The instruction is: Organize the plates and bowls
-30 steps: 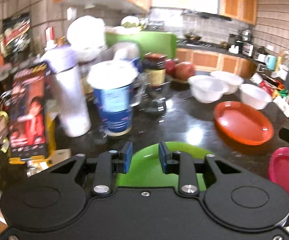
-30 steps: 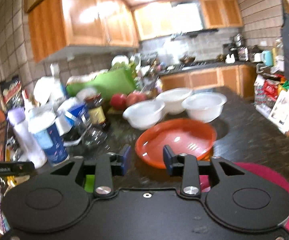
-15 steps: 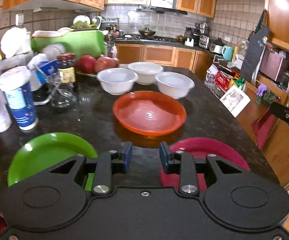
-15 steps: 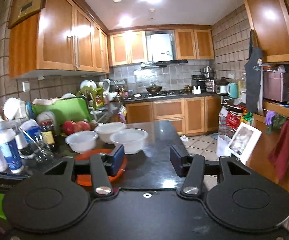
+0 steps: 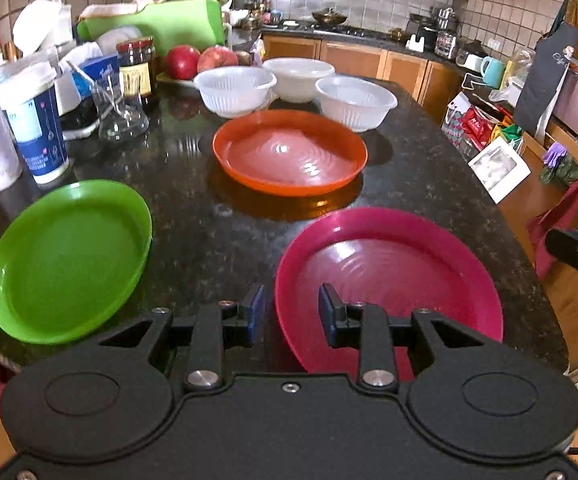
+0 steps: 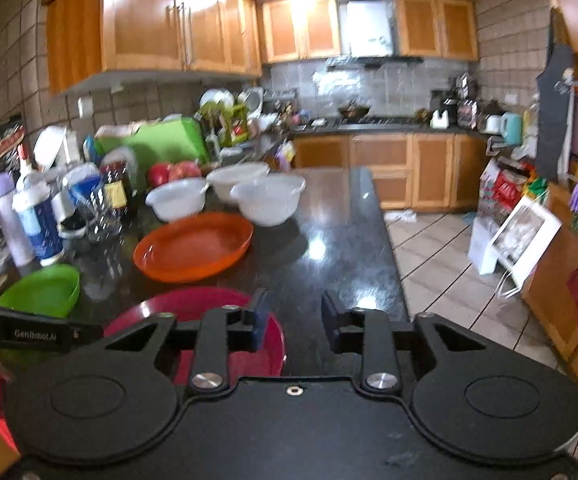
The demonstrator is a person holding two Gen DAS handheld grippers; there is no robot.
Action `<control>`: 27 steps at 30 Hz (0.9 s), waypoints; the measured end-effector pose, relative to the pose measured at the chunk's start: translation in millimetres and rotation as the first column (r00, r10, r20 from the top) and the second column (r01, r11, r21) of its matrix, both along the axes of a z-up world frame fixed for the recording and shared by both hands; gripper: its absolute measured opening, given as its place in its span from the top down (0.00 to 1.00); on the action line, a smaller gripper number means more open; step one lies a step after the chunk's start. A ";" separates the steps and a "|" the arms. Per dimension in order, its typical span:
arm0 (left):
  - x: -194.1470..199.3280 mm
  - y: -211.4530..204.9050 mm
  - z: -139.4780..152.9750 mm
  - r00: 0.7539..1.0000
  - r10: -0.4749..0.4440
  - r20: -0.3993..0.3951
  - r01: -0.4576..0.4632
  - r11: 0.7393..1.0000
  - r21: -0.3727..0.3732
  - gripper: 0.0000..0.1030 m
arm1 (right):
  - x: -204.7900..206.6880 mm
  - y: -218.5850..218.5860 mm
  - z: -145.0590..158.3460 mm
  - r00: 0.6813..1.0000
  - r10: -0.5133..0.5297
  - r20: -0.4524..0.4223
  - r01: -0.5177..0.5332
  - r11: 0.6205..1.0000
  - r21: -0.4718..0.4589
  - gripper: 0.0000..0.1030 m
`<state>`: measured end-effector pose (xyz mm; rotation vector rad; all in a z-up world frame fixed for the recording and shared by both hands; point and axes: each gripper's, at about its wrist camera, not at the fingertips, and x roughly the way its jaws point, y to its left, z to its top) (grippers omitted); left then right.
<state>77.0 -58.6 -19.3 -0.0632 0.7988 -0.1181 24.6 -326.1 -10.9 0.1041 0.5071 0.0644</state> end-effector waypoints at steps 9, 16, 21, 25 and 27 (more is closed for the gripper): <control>5.0 -9.7 -9.6 0.997 0.031 -0.069 -0.030 0.999 0.015 0.67 | 28.3 -0.3 -25.9 0.991 0.074 -0.108 -0.070 0.997 0.040 0.75; 5.8 -9.7 -13.0 0.996 0.034 -0.081 -0.031 0.999 0.029 0.71 | 45.4 0.3 -39.0 0.983 0.095 -0.160 -0.089 0.995 0.047 0.75; 9.3 -5.3 -13.3 0.995 0.040 -0.095 -0.038 0.999 0.024 0.71 | 57.1 4.3 -47.3 0.977 0.104 -0.187 -0.100 0.994 0.034 0.76; 13.8 -5.2 -16.2 0.992 0.033 -0.119 -0.031 0.999 0.020 0.71 | 61.8 5.9 -50.8 0.972 0.117 -0.204 -0.112 0.993 0.036 0.79; 17.4 -5.7 -18.7 0.990 0.037 -0.134 -0.035 0.999 0.016 0.71 | 62.3 6.7 -52.4 0.970 0.123 -0.209 -0.118 0.992 0.037 0.81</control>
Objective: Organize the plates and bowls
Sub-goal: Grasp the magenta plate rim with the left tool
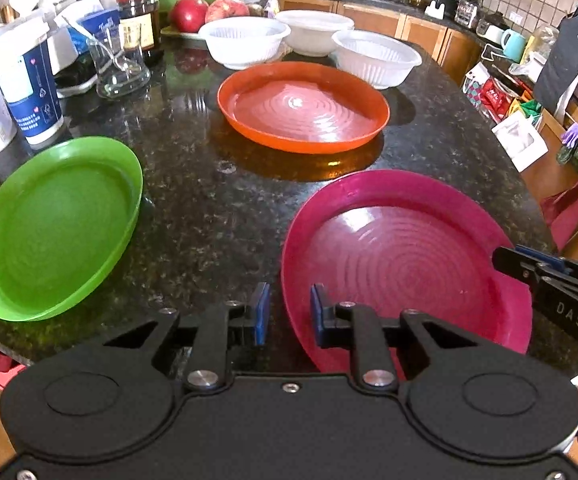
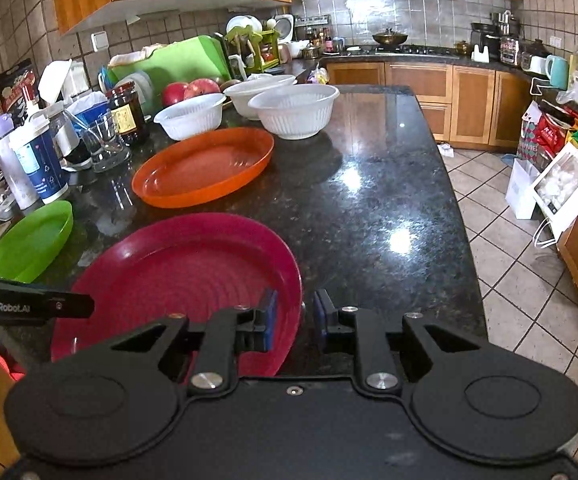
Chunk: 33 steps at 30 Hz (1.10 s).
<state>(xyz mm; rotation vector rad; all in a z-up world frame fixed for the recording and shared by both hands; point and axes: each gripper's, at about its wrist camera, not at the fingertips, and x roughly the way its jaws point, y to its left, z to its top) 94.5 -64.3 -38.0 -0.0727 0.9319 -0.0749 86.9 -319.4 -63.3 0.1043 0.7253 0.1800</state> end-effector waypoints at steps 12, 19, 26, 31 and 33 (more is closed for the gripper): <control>2.0 -6.8 -1.1 1.000 0.012 0.009 -0.012 1.000 -0.011 0.81 | -0.4 2.6 -2.2 1.000 -0.018 -0.005 0.018 1.000 -0.008 0.89; -4.4 -5.2 7.6 0.998 0.027 0.053 -0.027 1.000 -0.012 0.81 | -6.1 4.3 6.3 0.999 -0.017 0.034 0.017 1.000 0.001 0.89; -9.2 2.7 16.9 0.995 0.041 0.094 -0.041 0.999 -0.003 0.81 | -10.6 11.9 11.5 0.998 -0.009 0.056 0.009 1.000 0.004 0.89; -12.5 14.3 19.2 0.992 0.053 0.111 -0.053 0.999 0.000 0.81 | -12.9 24.8 14.9 0.998 0.003 0.067 -0.004 1.000 0.001 0.89; -13.3 21.1 20.1 0.991 0.058 0.117 -0.058 0.998 -0.001 0.81 | -13.7 32.5 17.5 0.997 0.010 0.073 -0.010 1.000 -0.001 0.89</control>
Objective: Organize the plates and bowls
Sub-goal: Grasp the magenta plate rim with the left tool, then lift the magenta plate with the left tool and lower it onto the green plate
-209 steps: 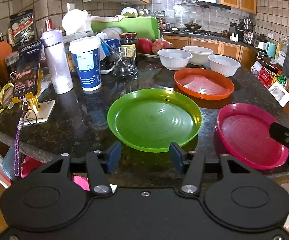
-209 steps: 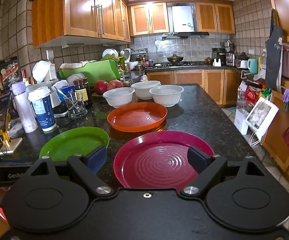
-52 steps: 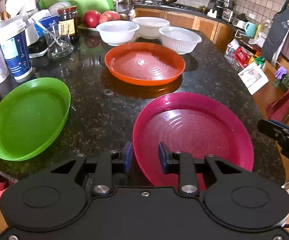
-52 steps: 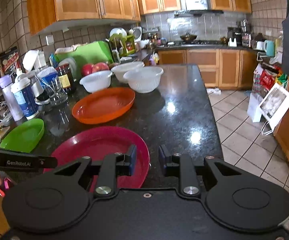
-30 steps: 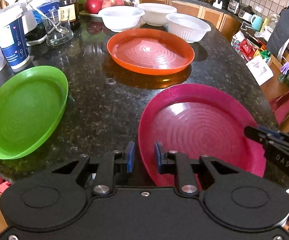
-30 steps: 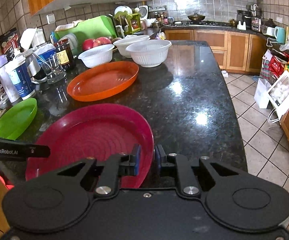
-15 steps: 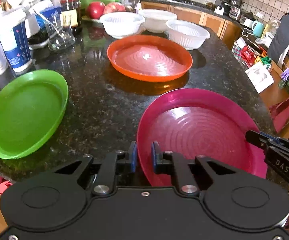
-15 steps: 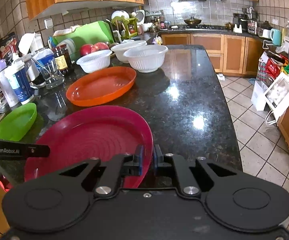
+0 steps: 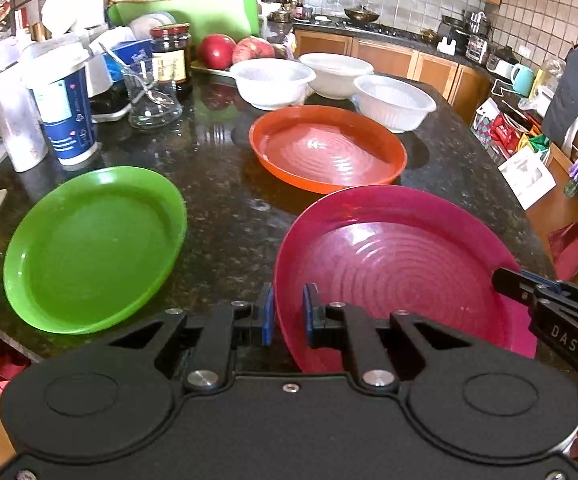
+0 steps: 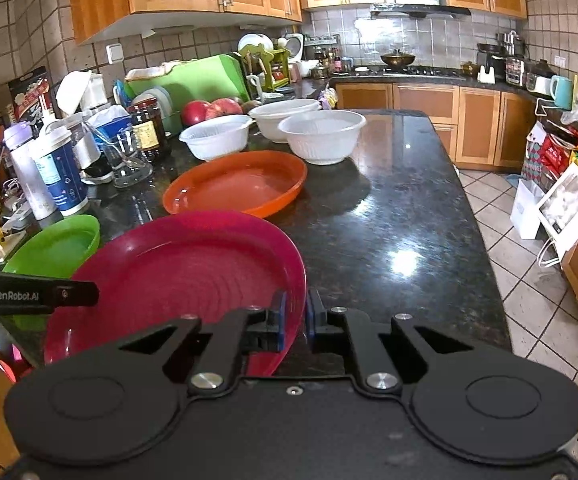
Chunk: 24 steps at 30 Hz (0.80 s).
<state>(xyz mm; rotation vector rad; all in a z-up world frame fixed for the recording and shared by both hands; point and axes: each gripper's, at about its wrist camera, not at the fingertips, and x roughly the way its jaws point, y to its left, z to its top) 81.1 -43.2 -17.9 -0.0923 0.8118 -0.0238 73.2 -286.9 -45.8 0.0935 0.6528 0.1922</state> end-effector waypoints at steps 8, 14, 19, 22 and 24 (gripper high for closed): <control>-1.0 38.1 2.8 0.999 0.029 0.022 -0.029 1.000 0.001 0.82 | 4.0 40.0 8.9 0.999 0.028 0.020 -0.028 1.000 -0.011 0.89; -2.7 72.3 6.0 0.998 0.056 0.039 -0.056 0.998 0.009 0.82 | 12.3 75.8 15.6 0.998 0.056 0.028 -0.056 0.998 -0.015 0.88; -2.5 100.3 9.8 0.995 0.078 0.055 -0.080 0.997 0.020 0.82 | 18.0 106.1 20.2 0.996 0.082 0.039 -0.081 0.997 -0.014 0.88; -2.1 116.8 10.8 0.994 0.091 0.061 -0.093 0.995 0.025 0.82 | 21.2 123.9 21.7 0.995 0.096 0.042 -0.095 0.995 -0.013 0.88; -2.1 128.2 10.9 0.993 0.098 0.063 -0.100 0.995 0.028 0.82 | 24.3 136.6 21.7 0.994 0.105 0.043 -0.105 0.994 -0.013 0.88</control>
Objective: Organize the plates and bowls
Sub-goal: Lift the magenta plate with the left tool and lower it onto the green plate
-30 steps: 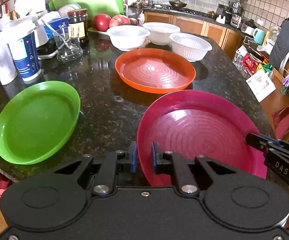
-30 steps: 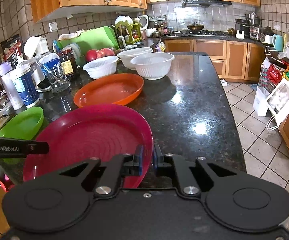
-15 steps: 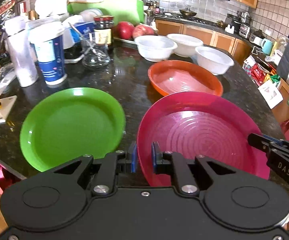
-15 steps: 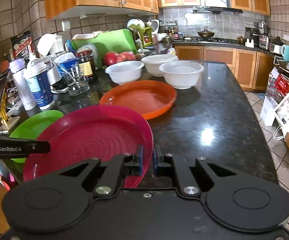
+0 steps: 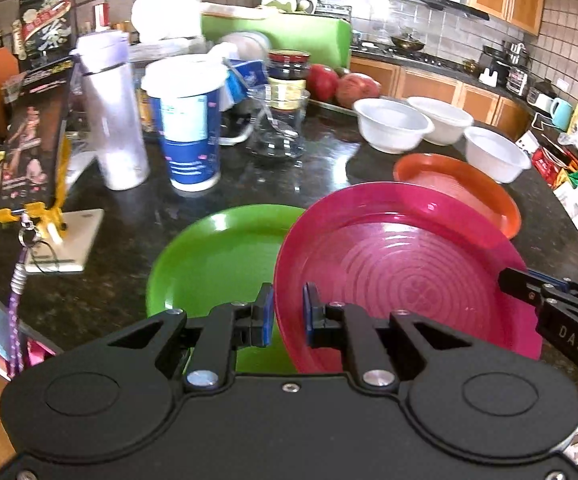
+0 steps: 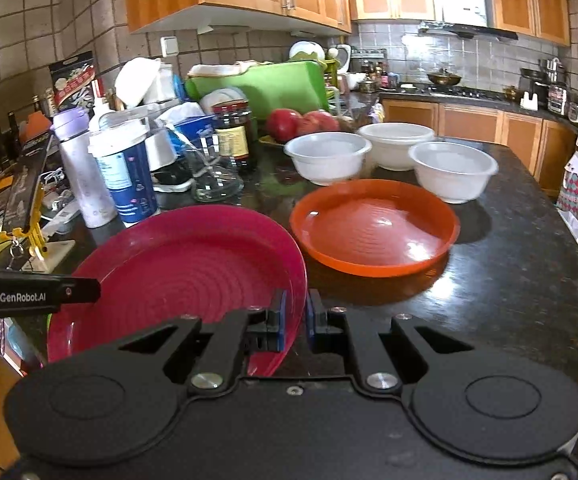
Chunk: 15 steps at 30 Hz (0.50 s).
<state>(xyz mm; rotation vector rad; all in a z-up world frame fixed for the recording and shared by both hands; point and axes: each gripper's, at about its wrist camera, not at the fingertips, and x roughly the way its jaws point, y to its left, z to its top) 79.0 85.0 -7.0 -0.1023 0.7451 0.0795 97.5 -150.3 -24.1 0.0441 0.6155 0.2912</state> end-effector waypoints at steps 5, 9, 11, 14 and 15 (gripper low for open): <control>1.1 26.6 -3.2 1.000 0.016 -0.003 -0.016 1.000 0.002 0.82 | 5.6 29.8 -1.3 1.000 0.018 -0.001 -0.018 1.000 -0.003 0.88; 3.2 45.2 -6.0 1.000 0.018 -0.005 -0.018 1.000 0.008 0.82 | 10.4 52.0 -3.6 1.000 0.022 -0.008 -0.022 1.000 -0.005 0.88; 5.2 53.3 -7.1 1.000 0.016 -0.005 -0.016 1.000 0.012 0.81 | 12.1 60.7 -4.4 1.000 0.022 -0.011 -0.022 1.000 -0.007 0.88; 8.7 65.1 -9.1 1.000 0.010 -0.010 -0.010 1.000 0.012 0.81 | 13.7 73.0 -6.2 1.000 0.019 -0.018 -0.019 1.000 -0.010 0.88; 10.3 68.5 -10.0 1.000 0.006 -0.012 -0.006 1.000 0.011 0.81 | 16.2 77.0 -7.4 1.000 0.017 -0.019 -0.017 1.000 -0.012 0.88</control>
